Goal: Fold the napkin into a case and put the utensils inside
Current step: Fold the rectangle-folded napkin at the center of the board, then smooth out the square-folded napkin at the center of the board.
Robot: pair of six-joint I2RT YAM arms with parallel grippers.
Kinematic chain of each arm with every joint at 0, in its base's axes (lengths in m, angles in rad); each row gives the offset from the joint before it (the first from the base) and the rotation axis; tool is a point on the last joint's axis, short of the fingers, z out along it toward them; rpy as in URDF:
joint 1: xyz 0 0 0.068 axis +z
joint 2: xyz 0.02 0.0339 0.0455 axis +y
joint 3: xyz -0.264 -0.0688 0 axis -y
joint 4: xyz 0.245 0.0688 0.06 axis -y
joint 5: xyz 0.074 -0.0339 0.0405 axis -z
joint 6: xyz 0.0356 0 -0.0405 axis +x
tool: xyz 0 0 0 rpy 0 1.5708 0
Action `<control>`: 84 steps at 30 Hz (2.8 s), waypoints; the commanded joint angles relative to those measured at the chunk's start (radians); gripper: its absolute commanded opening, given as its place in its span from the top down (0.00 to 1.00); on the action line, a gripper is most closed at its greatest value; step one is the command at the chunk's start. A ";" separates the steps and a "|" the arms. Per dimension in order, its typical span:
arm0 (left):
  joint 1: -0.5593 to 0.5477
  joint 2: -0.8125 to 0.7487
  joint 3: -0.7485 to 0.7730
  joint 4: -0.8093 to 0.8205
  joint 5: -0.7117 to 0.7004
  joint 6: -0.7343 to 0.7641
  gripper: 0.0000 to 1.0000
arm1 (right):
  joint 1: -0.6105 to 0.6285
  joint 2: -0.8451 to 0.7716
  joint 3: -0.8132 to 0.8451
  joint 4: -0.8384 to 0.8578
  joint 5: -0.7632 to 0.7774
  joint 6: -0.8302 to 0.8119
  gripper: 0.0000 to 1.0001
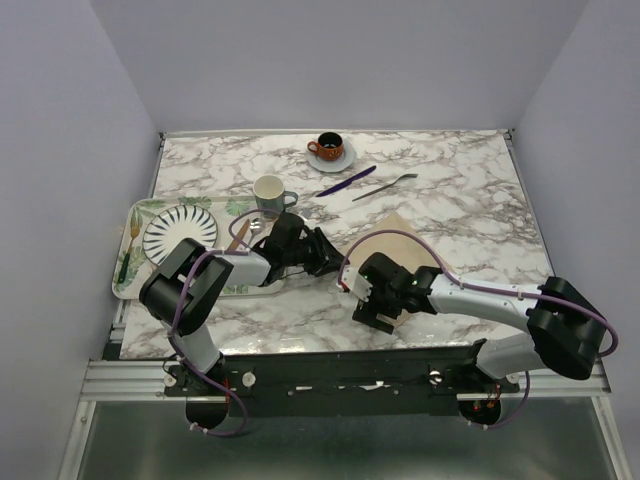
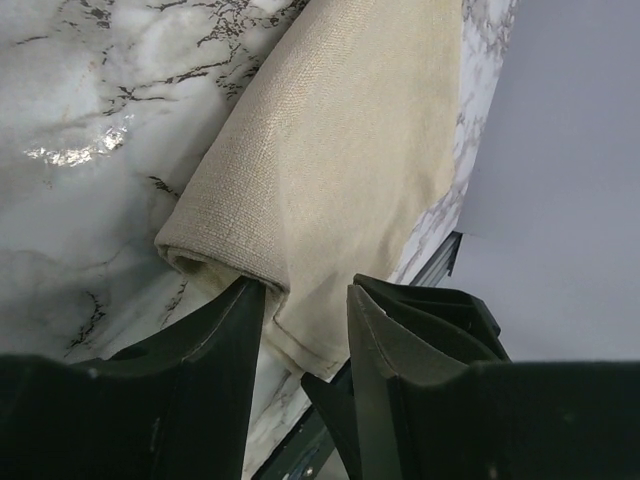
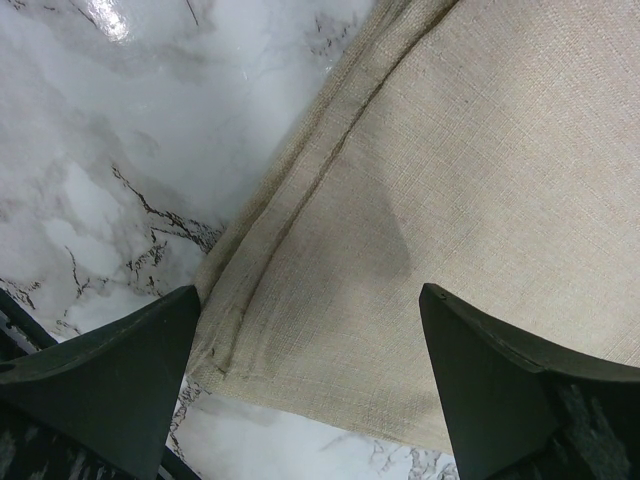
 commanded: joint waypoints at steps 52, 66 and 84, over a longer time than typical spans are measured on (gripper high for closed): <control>0.059 0.045 0.041 -0.049 -0.048 0.059 1.00 | 0.009 0.044 -0.007 -0.030 0.024 -0.002 0.00; 0.064 -0.021 0.053 -0.104 0.048 0.102 0.51 | 0.008 -0.074 0.076 -0.090 -0.057 0.010 0.00; 0.068 -0.141 0.232 -0.235 0.284 0.448 0.65 | -0.653 -0.032 0.445 -0.260 -0.652 0.031 0.00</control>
